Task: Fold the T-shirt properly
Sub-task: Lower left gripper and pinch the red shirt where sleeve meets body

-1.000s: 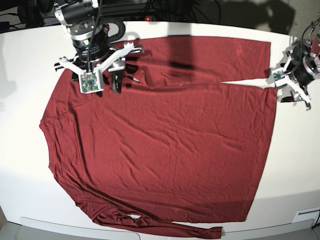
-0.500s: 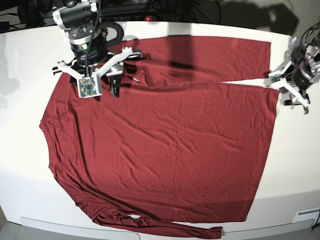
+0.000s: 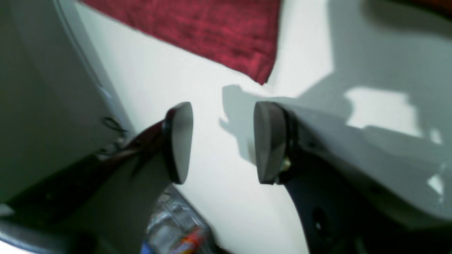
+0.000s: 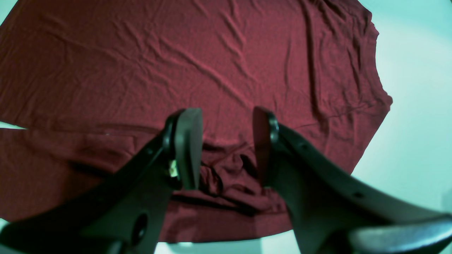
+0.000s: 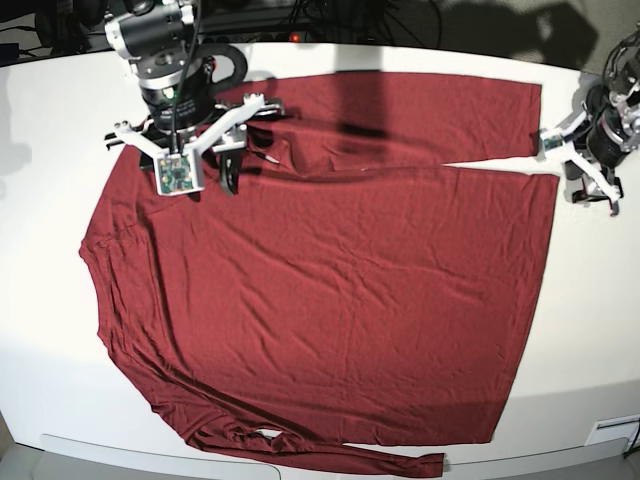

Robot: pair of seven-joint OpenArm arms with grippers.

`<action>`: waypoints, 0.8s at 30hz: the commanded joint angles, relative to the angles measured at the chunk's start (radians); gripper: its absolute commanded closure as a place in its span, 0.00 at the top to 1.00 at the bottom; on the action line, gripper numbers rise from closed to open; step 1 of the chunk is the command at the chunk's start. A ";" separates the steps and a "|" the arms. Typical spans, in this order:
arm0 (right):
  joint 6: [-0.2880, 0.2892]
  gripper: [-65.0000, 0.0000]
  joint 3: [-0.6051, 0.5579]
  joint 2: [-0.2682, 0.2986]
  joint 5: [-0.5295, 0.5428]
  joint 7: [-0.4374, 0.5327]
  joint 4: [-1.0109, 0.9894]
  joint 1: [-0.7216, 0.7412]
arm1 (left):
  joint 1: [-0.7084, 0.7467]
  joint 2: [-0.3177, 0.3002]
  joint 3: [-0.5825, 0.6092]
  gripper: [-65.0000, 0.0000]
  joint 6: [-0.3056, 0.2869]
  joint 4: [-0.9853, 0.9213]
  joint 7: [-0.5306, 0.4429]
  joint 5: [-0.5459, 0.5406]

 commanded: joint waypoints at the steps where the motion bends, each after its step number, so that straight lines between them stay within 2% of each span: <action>1: -0.004 0.38 0.001 0.003 -0.003 0.020 0.021 -0.001 | 0.030 0.001 0.014 0.44 -0.087 -0.004 -0.054 0.010; 5: -0.004 0.38 0.001 0.003 -0.003 0.019 0.021 -0.001 | 0.031 0.000 0.013 0.44 -0.066 -0.003 -0.091 0.044; 7: -0.004 0.38 0.001 0.003 -0.003 0.019 0.021 -0.001 | 0.031 -0.002 0.013 0.44 -0.050 0.006 -0.087 0.044; 15: -0.004 0.38 0.001 0.003 -0.003 0.019 0.021 -0.001 | 0.029 -0.010 0.013 0.44 -0.050 0.166 -0.046 0.031; 24: -0.004 0.38 0.001 0.003 -0.003 0.014 0.021 -0.002 | -0.038 -0.004 0.013 0.44 -0.050 0.114 -0.050 0.023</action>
